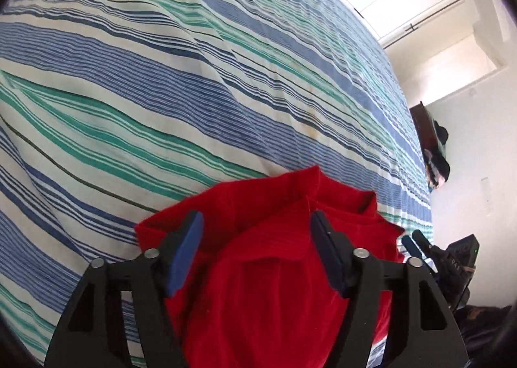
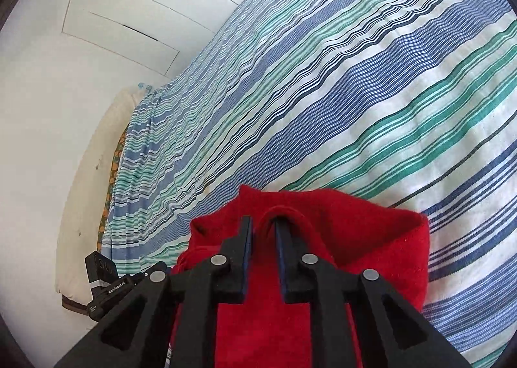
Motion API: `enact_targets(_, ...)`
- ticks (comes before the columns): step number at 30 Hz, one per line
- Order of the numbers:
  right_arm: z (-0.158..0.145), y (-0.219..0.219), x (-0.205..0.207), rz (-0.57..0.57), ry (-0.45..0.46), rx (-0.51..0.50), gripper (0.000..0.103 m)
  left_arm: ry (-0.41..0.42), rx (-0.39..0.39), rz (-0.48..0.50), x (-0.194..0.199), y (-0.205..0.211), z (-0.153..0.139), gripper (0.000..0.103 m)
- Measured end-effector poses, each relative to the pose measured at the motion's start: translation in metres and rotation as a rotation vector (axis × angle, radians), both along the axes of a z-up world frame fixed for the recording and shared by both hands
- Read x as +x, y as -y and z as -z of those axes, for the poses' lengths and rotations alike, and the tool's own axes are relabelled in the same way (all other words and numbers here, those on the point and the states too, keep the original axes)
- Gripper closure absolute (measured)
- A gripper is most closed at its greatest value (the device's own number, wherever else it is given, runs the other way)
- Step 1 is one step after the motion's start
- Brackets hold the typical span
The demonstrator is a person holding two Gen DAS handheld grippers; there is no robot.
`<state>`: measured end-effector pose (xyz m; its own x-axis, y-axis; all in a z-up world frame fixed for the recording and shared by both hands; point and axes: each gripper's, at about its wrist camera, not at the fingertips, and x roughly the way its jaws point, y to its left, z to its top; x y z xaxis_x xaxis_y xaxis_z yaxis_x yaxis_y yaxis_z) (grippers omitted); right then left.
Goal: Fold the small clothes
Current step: 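Fold the hem up toward the collar with both tools and release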
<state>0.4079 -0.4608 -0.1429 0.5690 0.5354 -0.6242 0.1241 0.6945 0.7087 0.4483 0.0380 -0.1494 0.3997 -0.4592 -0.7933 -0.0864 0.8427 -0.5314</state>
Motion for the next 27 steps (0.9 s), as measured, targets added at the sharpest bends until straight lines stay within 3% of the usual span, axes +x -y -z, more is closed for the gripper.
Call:
enact_targets(2,0.001,0.008,0.005,0.029,0.006,-0.022,0.061,0.027,0.007,-0.033,0.001,-0.013,-0.005,0.025)
enact_targets(7,-0.019,0.011,-0.006,-0.033,0.067,-0.083,0.061,0.17,-0.002,-0.043,-0.038,-0.027,-0.034,0.027)
enact_targets(9,-0.03,-0.004,-0.019,-0.132,0.105,-0.11,0.061,0.257,-0.065,0.087,-0.064,-0.012,-0.044,0.027)
enact_targets(11,-0.036,-0.027,-0.037,-0.255,0.134,-0.14,0.061,0.234,-0.098,0.307,-0.077,0.022,-0.038,0.027)
enact_targets(13,-0.03,-0.052,-0.052,-0.356,0.128,-0.185,0.061,0.135,-0.01,0.466,-0.07,0.06,-0.017,0.029)
enact_targets(14,-0.022,-0.062,-0.057,-0.387,0.112,-0.22,0.061,0.107,0.058,0.486,-0.063,0.072,-0.007,0.031)
enact_targets(16,-0.002,-0.074,-0.06,-0.408,0.061,-0.28,0.061,0.057,0.097,0.41,-0.034,0.072,0.009,0.036)
enact_targets(20,0.026,-0.067,-0.066,-0.347,-0.011,-0.301,0.064,0.043,-0.028,0.073,0.012,0.016,0.006,0.037)
enact_targets(22,0.022,-0.059,-0.071,-0.324,-0.008,-0.309,0.063,0.057,-0.027,-0.02,0.014,-0.007,-0.006,0.037)
enact_targets(24,0.005,-0.055,-0.08,-0.318,0.031,-0.353,0.063,0.113,-0.031,0.002,0.002,-0.015,-0.023,0.037)
enact_targets(27,-0.025,-0.061,-0.101,-0.372,0.136,-0.421,0.063,0.216,0.018,0.132,-0.048,-0.002,-0.046,0.034)
